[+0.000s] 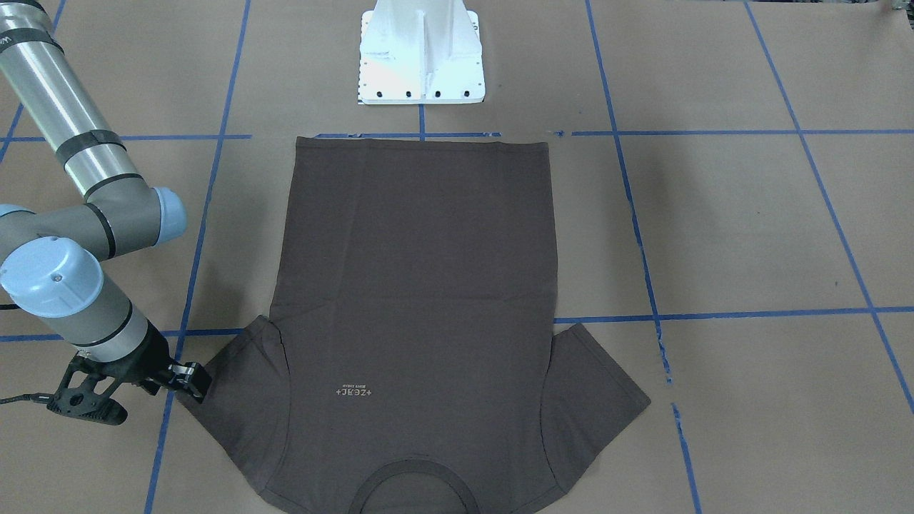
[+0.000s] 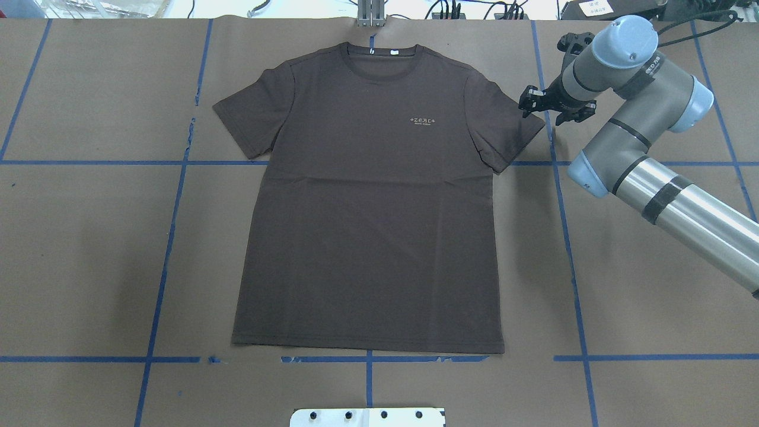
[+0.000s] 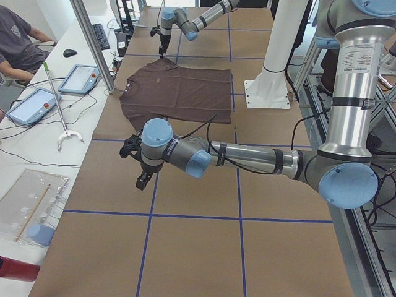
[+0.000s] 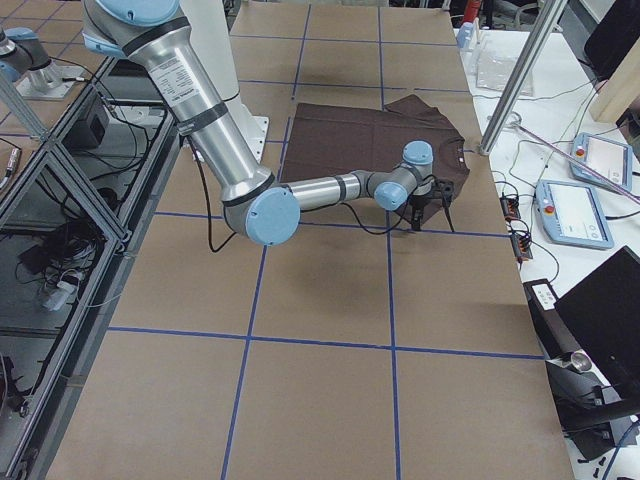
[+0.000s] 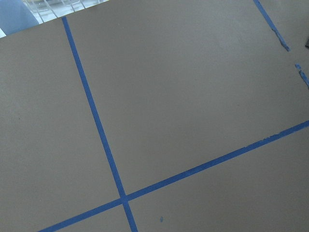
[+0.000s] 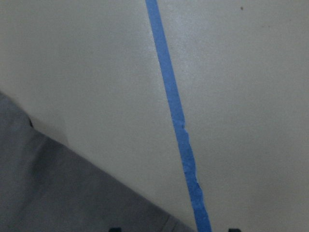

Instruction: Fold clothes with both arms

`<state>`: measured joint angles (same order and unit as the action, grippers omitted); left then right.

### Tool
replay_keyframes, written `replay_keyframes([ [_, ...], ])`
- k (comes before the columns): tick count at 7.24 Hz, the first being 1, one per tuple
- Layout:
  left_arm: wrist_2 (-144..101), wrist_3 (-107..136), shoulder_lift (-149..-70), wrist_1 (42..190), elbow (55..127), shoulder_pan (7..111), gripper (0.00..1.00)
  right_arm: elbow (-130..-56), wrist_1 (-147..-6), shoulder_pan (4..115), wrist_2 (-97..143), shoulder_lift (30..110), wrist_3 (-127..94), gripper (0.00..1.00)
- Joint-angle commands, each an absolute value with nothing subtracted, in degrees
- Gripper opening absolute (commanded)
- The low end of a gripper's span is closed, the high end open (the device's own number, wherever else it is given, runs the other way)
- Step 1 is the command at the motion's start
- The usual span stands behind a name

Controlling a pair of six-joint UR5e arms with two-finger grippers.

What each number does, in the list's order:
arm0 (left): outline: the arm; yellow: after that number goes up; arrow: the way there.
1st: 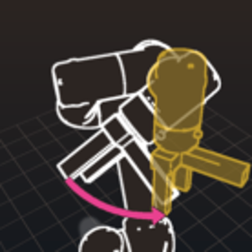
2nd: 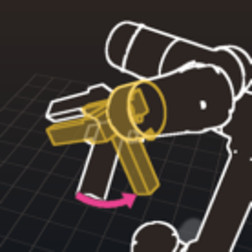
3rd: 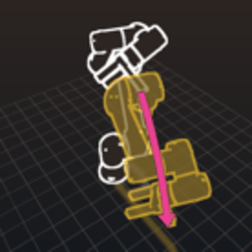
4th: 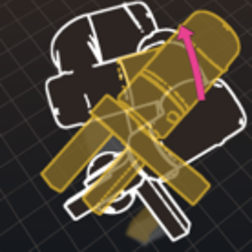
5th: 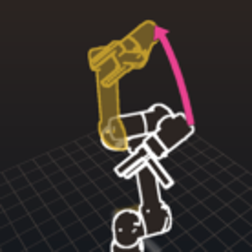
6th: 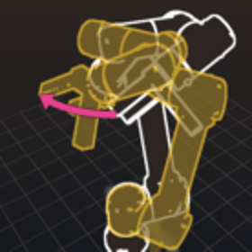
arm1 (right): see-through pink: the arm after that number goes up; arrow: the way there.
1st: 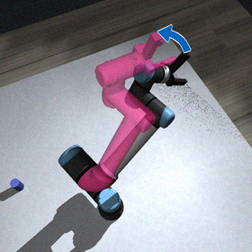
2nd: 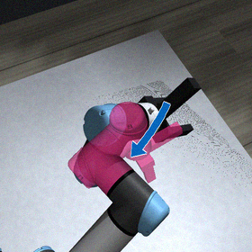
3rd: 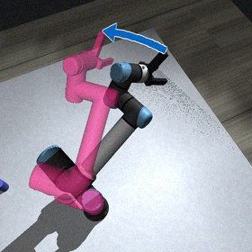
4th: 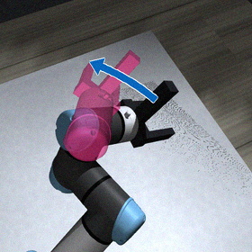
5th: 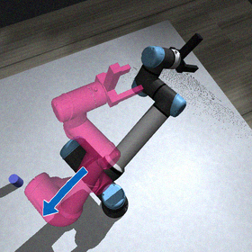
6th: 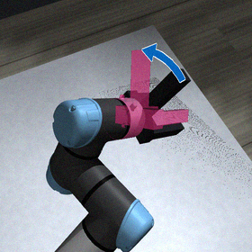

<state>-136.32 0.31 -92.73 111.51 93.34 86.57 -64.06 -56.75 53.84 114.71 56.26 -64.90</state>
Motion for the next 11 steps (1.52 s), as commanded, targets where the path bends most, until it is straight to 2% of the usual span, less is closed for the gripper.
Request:
replay_keyframes([
  [1,-136.32,0.26,-92.72,111.53,93.34,86.57,1.00,-63.20,-56.78,53.70,114.61,55.90,-64.95,0.25],
  [3,-136.41,0.18,-92.64,111.53,93.34,86.57,1.00,-62.93,-56.95,53.70,114.61,55.90,-65.04,0.11],
  [4,-136.41,0.18,-92.64,111.53,93.34,86.57,1.00,-62.93,-56.95,53.70,114.61,55.90,-65.13,0.00],
  [7,-136.41,0.18,-92.64,111.53,93.34,86.57,1.00,-63.28,-56.69,53.88,114.70,55.98,-65.05,0.02],
  [8,-136.41,0.18,-92.64,111.53,93.34,86.57,1.00,-63.28,-56.69,53.88,114.70,55.99,-65.56,0.48],
  [9,-137.02,0.18,-92.64,111.53,93.34,86.57,1.00,-63.37,-56.69,53.88,114.70,55.99,-65.65,0.56],
  [11,-138.69,0.18,-92.20,111.62,93.25,86.57,1.00,-63.19,-56.78,53.79,114.70,56.16,-65.57,0.59],
])
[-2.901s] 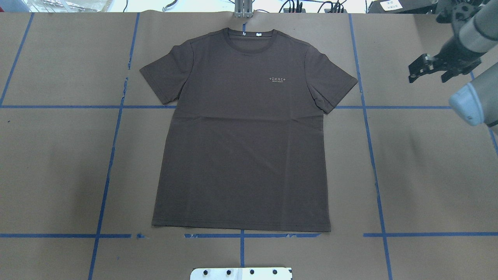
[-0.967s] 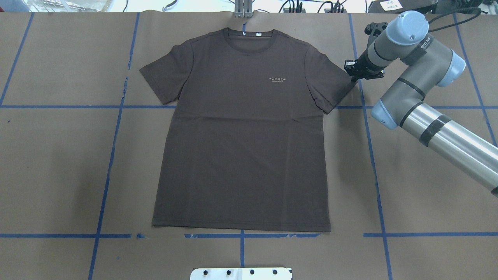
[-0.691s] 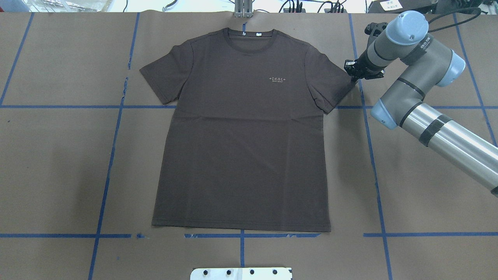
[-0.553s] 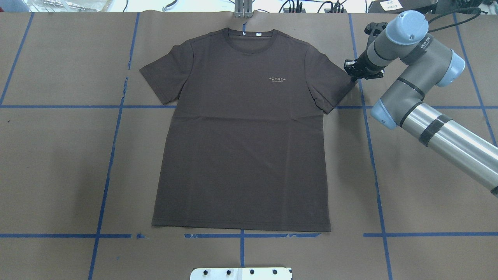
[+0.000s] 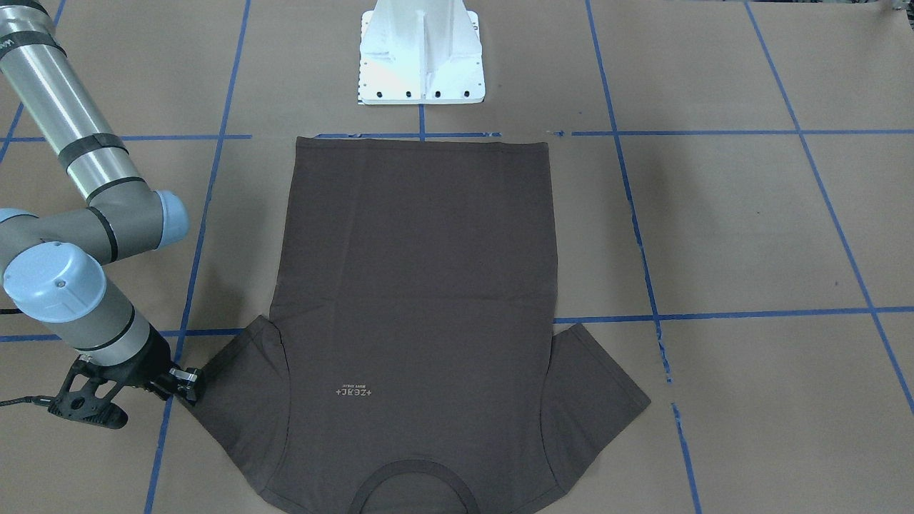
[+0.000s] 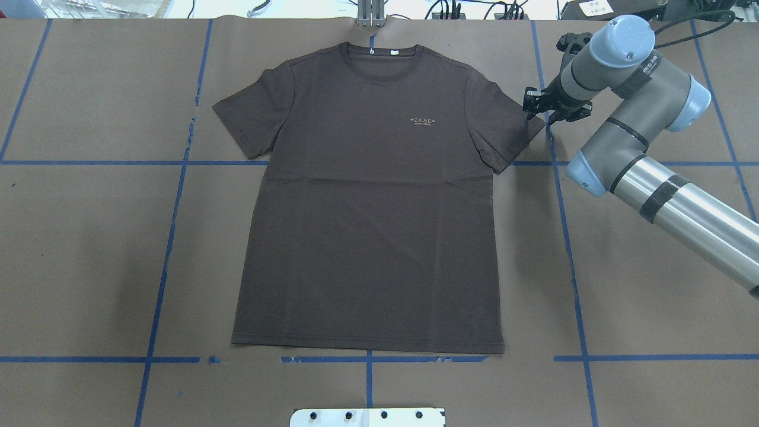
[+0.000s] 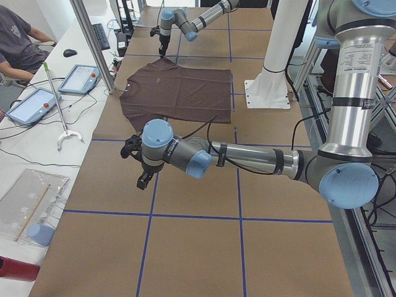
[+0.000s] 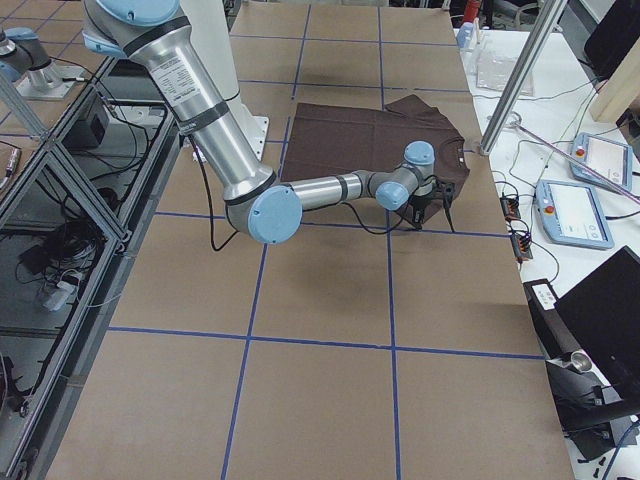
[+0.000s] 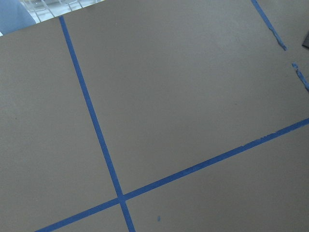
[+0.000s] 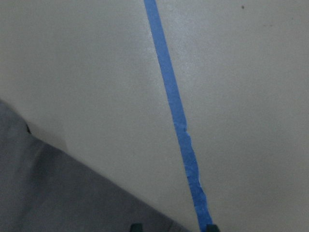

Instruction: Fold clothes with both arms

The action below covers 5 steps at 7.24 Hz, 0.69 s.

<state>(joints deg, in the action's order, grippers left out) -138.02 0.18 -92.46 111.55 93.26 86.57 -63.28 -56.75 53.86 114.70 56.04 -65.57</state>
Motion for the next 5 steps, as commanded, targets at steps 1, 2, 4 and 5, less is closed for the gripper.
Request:
replay_keyframes([
  [1,-138.69,0.18,-92.20,111.62,93.34,86.57,1.00,-63.19,-56.86,53.79,114.70,56.16,-65.57,0.59],
  [2,-138.69,0.18,-92.20,111.62,93.34,86.57,1.00,-63.11,-56.95,53.70,114.70,56.16,-65.57,0.58],
  [4,-138.78,0.18,-92.20,111.62,93.34,86.57,1.00,-63.02,-57.21,53.61,114.70,56.16,-65.57,0.57],
  [5,-138.69,0.18,-92.20,111.62,93.34,86.57,1.00,-63.02,-57.22,53.61,114.70,56.16,-65.74,0.50],
])
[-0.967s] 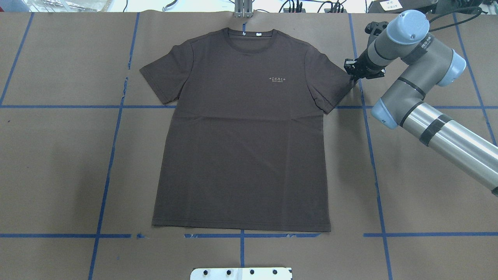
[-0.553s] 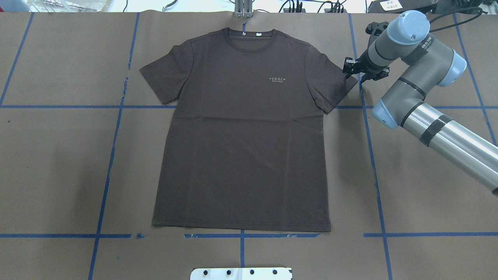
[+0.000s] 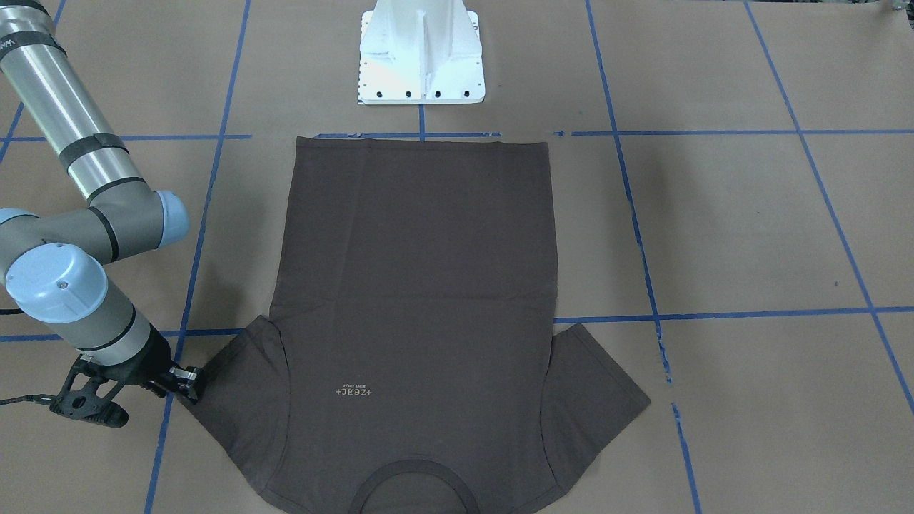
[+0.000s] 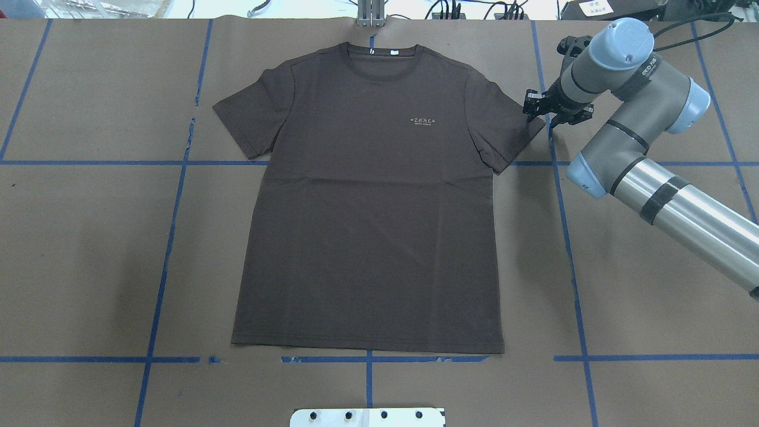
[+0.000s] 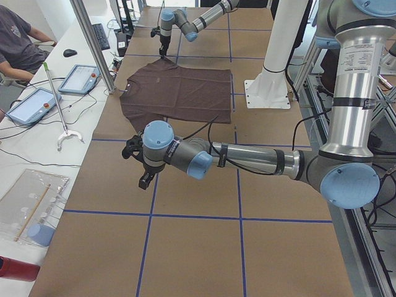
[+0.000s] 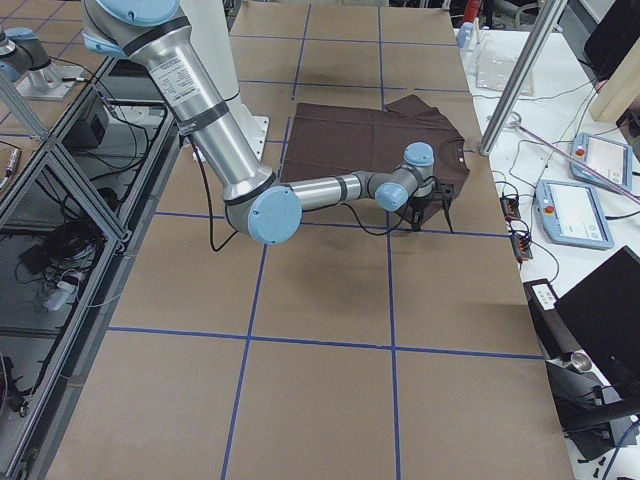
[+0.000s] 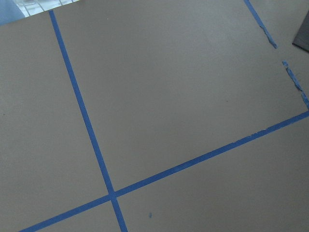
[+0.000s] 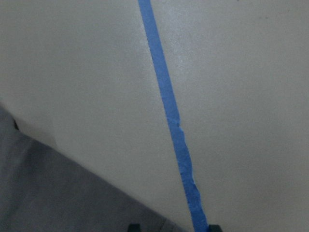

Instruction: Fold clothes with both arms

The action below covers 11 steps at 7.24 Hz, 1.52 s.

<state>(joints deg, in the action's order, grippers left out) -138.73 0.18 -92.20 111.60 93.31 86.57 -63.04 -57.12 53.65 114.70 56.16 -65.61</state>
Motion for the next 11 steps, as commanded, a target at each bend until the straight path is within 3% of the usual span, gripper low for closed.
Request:
replay_keyframes([
  [1,-138.69,0.18,-92.20,111.62,93.34,86.57,1.00,-63.02,-57.22,53.61,114.70,56.25,-65.74,0.42],
  [4,-138.78,0.18,-92.20,111.62,93.43,86.57,1.00,-63.02,-57.39,53.61,114.70,56.25,-66.18,0.00],
  [6,-138.78,0.18,-92.20,111.62,93.43,86.57,1.00,-63.19,-57.65,53.70,114.78,55.21,-66.44,0.00],
  [9,-139.82,0.18,-92.20,111.53,93.87,86.57,1.00,-63.28,-57.92,51.09,114.87,47.49,-74.40,0.00],
  [11,-140.19,0.18,-92.20,111.53,93.95,86.66,1.00,-57.78,-62.46,47.57,109.37,38.55,-79.36,0.00],
])
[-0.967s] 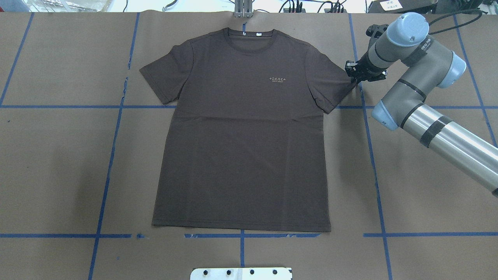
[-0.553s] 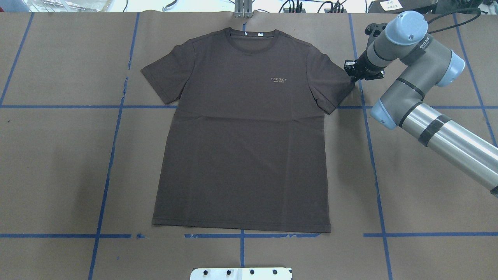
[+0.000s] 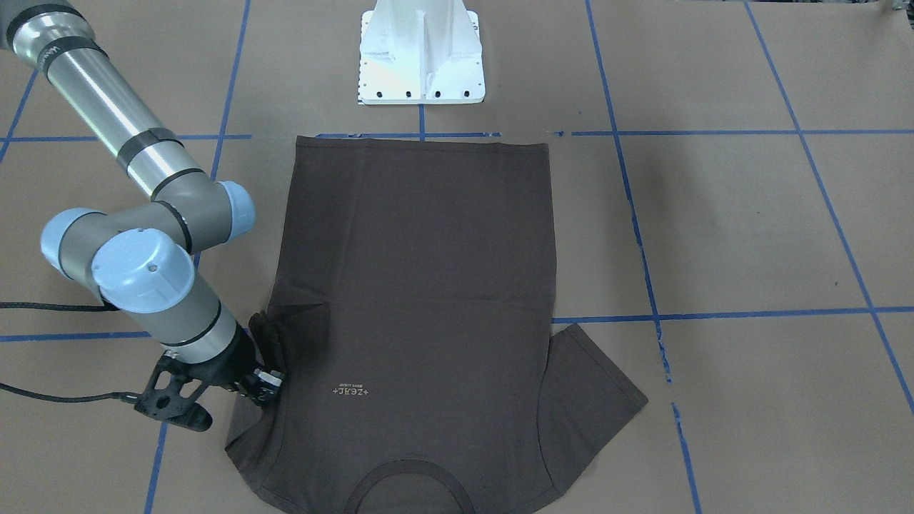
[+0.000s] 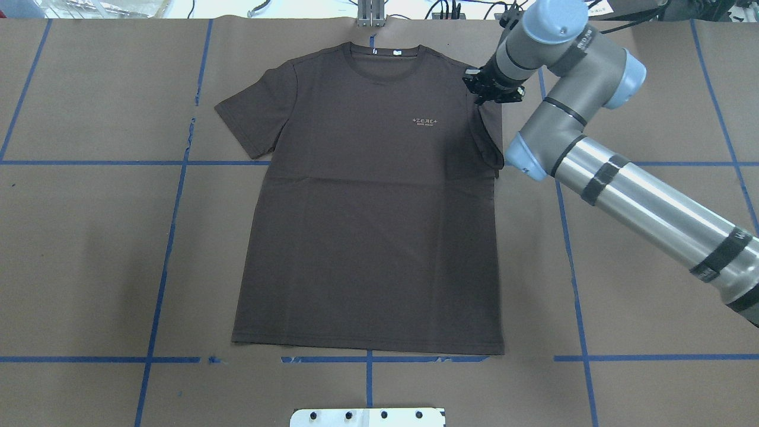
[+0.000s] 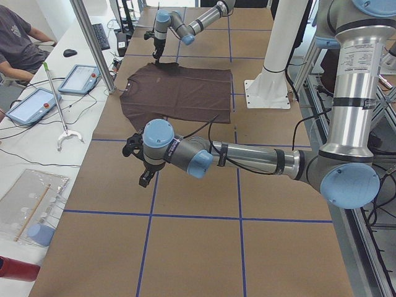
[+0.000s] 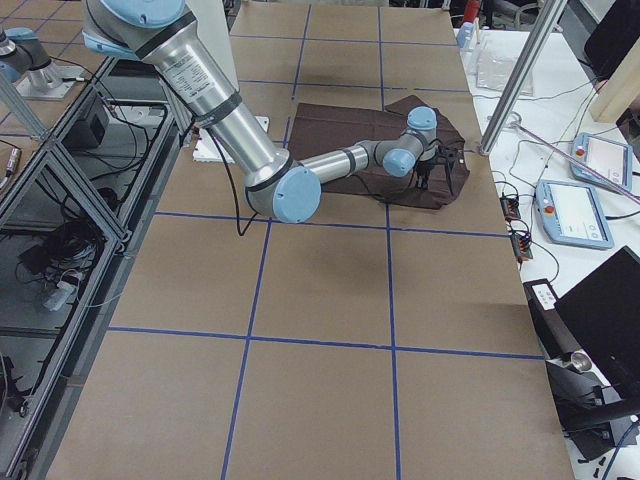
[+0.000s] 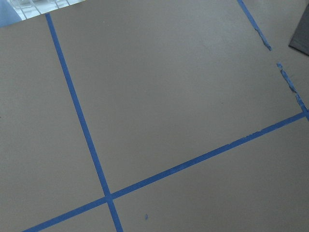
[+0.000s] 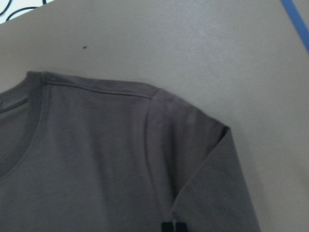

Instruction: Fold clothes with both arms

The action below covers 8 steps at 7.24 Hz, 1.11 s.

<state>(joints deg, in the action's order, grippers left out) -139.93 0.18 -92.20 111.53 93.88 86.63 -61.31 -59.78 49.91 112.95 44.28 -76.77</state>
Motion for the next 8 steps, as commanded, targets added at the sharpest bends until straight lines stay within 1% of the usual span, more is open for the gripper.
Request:
replay_keyframes([
  [1,-140.19,0.35,-92.20,111.62,94.04,86.66,1.00,-55.22,-62.40,46.68,107.51,36.76,-79.45,0.00],
  [2,-140.79,0.96,-92.28,111.53,94.04,86.57,1.00,-54.50,-62.40,45.45,105.23,35.96,-79.37,0.12],
  [3,-143.24,2.79,-92.81,111.71,94.22,86.57,1.00,-54.49,-62.23,44.40,102.59,35.69,-79.37,0.99],
  [4,-143.70,4.20,-93.25,115.02,94.22,85.96,1.00,-55.36,-62.23,44.04,102.48,35.68,-79.37,1.00],
  [5,-143.79,13.09,-93.86,119.23,94.22,85.35,1.00,-60.42,-62.31,44.03,102.74,37.08,-79.63,1.00],
  [6,-143.70,21.80,-95.26,124.40,93.70,81.77,1.00,-68.65,-63.18,44.29,103.70,40.57,-79.98,1.00],
  [7,-143.35,28.76,-98.41,125.15,92.47,77.91,1.00,-77.00,-64.67,44.47,105.36,46.35,-79.98,1.00],
  [8,-142.83,38.75,-104.96,124.90,89.94,71.69,0.97,-83.52,-64.95,45.17,107.73,50.84,-79.98,1.00],
])
